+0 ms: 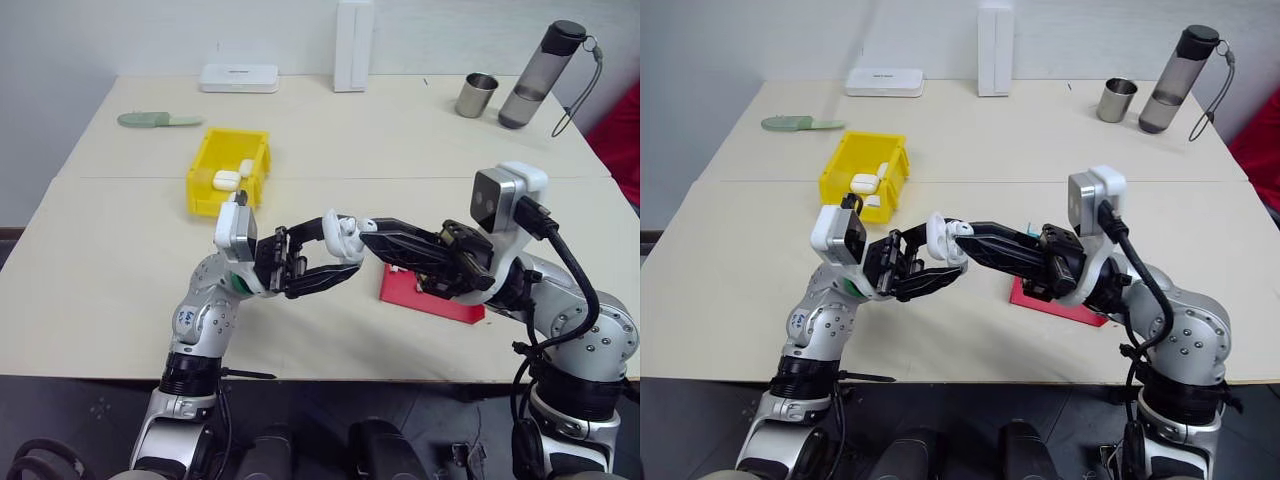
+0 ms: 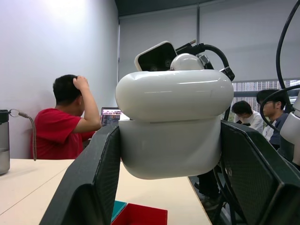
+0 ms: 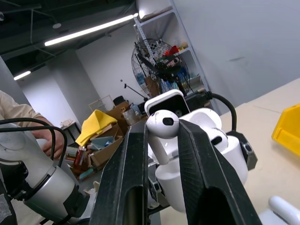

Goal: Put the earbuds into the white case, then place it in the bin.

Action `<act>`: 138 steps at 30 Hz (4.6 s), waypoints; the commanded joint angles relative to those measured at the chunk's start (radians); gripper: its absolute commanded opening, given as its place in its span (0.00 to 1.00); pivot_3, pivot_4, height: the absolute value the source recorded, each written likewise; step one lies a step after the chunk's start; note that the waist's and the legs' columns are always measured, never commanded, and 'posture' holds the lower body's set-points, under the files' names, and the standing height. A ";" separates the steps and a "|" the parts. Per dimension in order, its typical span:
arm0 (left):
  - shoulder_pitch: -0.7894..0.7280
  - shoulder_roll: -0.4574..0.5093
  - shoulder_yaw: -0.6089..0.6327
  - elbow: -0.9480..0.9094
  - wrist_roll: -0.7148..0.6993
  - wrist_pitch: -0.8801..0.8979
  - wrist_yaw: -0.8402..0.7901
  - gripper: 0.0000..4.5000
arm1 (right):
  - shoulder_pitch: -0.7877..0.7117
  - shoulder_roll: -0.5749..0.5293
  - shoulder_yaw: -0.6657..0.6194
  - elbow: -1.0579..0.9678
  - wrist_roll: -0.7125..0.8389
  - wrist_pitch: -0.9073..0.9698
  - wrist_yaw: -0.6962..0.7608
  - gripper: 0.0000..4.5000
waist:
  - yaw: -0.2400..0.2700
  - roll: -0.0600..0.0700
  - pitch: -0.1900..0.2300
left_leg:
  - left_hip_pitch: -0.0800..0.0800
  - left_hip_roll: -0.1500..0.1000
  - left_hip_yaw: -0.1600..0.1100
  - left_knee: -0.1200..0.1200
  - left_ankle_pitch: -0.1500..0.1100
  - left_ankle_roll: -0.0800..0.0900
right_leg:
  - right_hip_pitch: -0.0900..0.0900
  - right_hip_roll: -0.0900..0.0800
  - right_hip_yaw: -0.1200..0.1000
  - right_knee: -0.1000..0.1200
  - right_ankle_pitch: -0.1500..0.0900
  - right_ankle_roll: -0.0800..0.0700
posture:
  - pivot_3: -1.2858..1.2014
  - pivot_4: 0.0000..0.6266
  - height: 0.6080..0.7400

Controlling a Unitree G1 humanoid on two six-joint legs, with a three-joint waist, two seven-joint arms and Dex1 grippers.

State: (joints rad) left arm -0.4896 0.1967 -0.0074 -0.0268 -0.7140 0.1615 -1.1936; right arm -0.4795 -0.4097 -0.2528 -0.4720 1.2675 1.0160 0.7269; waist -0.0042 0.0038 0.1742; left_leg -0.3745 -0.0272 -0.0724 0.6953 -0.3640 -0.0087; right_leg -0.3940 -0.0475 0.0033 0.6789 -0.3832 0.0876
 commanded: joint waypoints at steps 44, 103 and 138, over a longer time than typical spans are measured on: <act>-0.025 0.002 0.019 0.037 0.068 -0.099 -0.019 0.63 | 0.267 -0.411 -0.131 0.002 -0.118 -0.189 0.138 0.98 | 0.029 -0.002 0.001 | 0.000 0.000 0.001 -0.002 -0.001 0.001 | 0.002 0.000 0.000 -0.006 0.000 0.000 | 0.52 0.24 1.00; -0.122 0.301 0.228 0.021 0.330 0.274 0.555 0.63 | 0.636 -0.112 -0.281 -0.150 -0.623 -0.793 0.038 0.76 | 0.023 -0.003 0.001 | 0.002 0.000 0.001 -0.002 0.000 0.000 | 0.001 0.001 0.002 0.000 0.000 0.000 | 0.52 0.24 1.00; -0.138 0.563 0.237 0.285 0.356 -0.026 0.199 0.99 | 0.669 -0.180 -0.185 -0.039 -0.697 -1.002 0.121 1.00 | -0.018 -0.003 0.001 | 0.004 -0.003 0.000 -0.006 0.001 -0.001 | -0.002 -0.001 0.004 0.005 0.000 0.000 | 0.52 0.24 1.00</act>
State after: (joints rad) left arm -0.6740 0.7137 0.1903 0.3736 -0.3066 0.1240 -0.9025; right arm 0.1789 -0.5666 -0.3844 -0.5238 0.5453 0.0395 0.8003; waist -0.0222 0.0004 0.1748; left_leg -0.3689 -0.0304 -0.0725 0.6881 -0.3634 -0.0096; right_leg -0.3960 -0.0481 0.0070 0.6826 -0.3831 0.0880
